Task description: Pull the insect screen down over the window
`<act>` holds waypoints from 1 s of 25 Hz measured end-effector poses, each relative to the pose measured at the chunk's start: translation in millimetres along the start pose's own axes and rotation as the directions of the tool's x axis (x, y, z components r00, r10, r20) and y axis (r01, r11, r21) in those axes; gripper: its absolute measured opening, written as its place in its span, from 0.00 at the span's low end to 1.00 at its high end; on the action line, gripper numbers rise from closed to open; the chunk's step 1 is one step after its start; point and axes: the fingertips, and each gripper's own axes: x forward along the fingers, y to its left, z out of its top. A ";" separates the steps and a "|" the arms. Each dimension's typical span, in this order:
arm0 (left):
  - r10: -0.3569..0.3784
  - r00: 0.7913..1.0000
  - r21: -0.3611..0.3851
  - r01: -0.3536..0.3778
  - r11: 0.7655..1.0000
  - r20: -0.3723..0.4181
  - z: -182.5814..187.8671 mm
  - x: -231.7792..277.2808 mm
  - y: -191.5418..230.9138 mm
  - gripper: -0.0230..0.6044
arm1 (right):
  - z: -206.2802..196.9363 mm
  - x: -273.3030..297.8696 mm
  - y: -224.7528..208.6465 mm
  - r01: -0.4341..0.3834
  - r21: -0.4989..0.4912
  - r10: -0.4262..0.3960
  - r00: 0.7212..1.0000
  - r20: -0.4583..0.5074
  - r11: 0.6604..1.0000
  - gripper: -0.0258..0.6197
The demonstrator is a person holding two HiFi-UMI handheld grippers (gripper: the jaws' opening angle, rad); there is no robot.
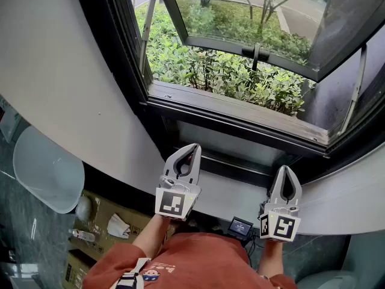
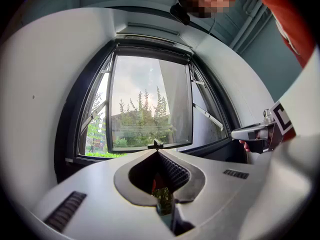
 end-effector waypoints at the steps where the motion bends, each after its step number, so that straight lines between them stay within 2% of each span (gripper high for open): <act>1: -0.002 1.000 -0.002 0.002 1.000 0.000 0.5 0.1 -0.5 0.04 | 0.1 -0.2 -0.4 0.002 0.004 -0.002 1.000 0.002 1.000 0.05; 9: -0.007 1.000 -0.003 0.007 1.000 0.006 3.3 -1.1 -2.1 0.04 | 0.1 -1.8 1.4 -0.003 -0.019 0.003 1.000 -0.005 1.000 0.05; 25: -0.022 1.000 -0.006 0.022 1.000 0.001 2.3 -3.2 -8.6 0.05 | 4.4 -3.4 6.8 0.021 -0.005 -0.020 0.999 0.031 1.000 0.05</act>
